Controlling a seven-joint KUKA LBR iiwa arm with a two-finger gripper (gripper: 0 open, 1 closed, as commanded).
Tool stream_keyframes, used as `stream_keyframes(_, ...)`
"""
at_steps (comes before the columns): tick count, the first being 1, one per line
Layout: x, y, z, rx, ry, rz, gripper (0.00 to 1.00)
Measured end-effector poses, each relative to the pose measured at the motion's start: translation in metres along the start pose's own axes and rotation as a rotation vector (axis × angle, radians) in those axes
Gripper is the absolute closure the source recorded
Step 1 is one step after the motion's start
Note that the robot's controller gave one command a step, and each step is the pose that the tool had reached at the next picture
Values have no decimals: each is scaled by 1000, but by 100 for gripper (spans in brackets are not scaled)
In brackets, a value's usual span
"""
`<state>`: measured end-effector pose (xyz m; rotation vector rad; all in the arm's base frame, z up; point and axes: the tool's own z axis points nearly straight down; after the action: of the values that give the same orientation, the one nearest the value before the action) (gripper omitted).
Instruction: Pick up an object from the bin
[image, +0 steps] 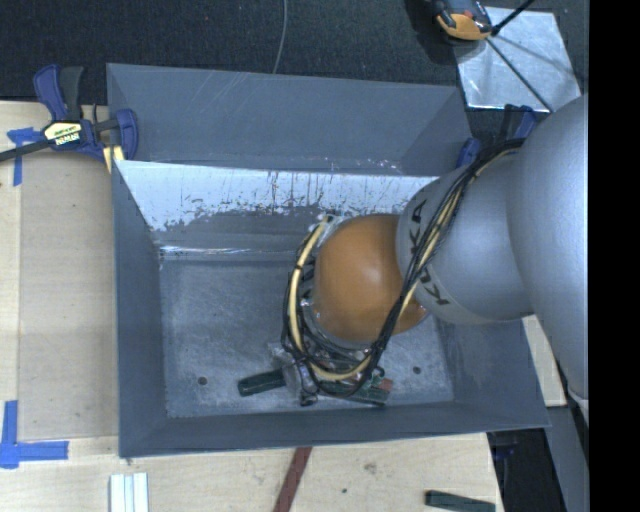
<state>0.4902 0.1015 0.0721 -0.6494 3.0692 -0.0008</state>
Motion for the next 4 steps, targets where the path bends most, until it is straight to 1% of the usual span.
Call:
stream_keyframes(1,0,0,0,0,0,0,100)
stream_keyframes(2,-7,5,1,2,5,-52,100)
stream_keyframes(3,-47,39,-120,-2,1,-250,100)
stream_keyframes(4,-47,39,-120,-2,1,-248,0)
